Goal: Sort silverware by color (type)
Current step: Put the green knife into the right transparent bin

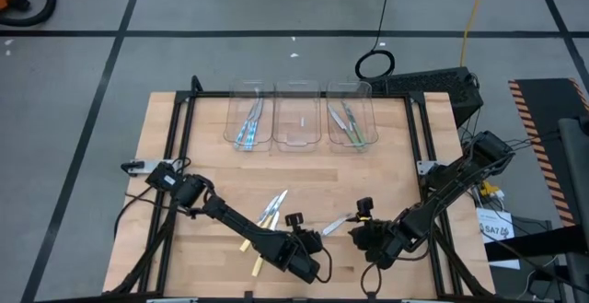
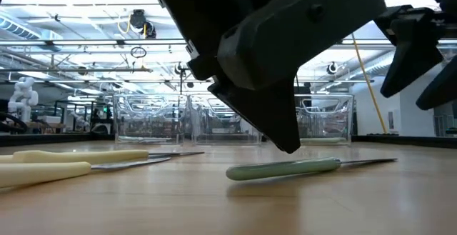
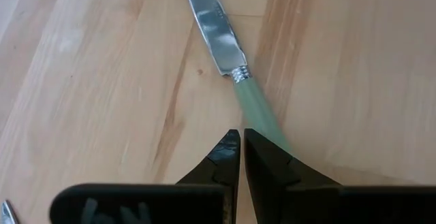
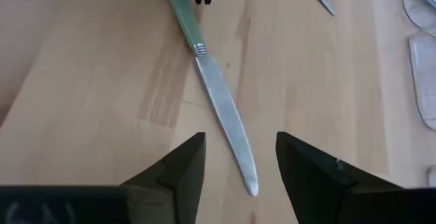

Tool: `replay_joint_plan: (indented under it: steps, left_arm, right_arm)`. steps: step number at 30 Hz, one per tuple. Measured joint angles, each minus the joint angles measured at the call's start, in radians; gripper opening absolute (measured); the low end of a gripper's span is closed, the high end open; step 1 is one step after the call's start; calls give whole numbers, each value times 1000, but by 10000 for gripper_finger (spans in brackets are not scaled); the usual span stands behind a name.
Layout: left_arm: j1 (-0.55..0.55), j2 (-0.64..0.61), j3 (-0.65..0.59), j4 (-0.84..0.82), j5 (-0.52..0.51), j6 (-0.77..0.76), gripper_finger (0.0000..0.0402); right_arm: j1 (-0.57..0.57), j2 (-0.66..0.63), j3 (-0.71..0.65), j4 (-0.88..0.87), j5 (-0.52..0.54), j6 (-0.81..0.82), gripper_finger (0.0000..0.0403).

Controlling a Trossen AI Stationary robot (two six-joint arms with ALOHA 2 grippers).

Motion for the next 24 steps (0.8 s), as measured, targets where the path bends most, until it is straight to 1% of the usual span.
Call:
replay_joint_plan:
  steps: [5,10,15,19,24]
  left_arm:
    - [-2,-1,1,-6,42,5,30]
    - [-2,-1,1,-12,53,5,30]
    - [-2,-1,1,-13,53,4,30]
    - [-2,-2,2,-13,53,3,30]
    - [-3,-2,2,-13,54,-1,30]
  right_arm:
    - [-27,0,-66,110,3,-25,173]
    - [-66,0,-112,142,4,-3,168]
    - [-99,0,-163,176,3,16,137]
    - [-113,0,-208,237,-1,15,106]
    - [-130,1,-237,252,-64,8,71]
